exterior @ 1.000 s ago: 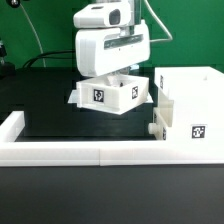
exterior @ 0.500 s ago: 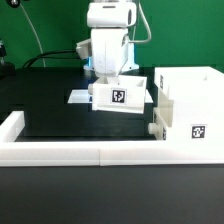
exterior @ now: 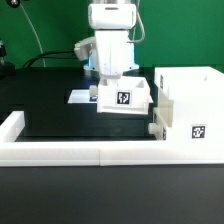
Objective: Assemble drawer
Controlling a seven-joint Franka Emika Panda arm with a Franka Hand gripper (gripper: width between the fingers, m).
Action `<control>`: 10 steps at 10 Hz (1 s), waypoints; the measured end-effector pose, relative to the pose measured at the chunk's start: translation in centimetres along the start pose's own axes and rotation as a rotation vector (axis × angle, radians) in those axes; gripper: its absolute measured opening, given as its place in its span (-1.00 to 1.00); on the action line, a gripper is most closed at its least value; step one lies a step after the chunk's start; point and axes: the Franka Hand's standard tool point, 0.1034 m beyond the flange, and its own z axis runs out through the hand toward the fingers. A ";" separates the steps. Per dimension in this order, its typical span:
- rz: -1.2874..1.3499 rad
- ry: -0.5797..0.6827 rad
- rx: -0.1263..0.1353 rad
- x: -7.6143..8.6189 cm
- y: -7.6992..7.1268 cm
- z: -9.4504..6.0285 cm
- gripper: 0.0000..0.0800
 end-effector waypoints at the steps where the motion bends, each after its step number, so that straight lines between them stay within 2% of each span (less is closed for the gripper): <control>1: 0.005 0.001 0.002 0.1 0.3 0.0 -0.89; 5: -0.005 0.007 0.007 1.0 2.1 0.2 -0.89; 10: -0.005 0.009 0.014 1.0 2.2 0.9 -0.89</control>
Offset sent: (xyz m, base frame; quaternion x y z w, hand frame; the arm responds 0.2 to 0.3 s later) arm 0.0262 0.0156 0.0010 0.0121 0.0211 -0.0213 0.9995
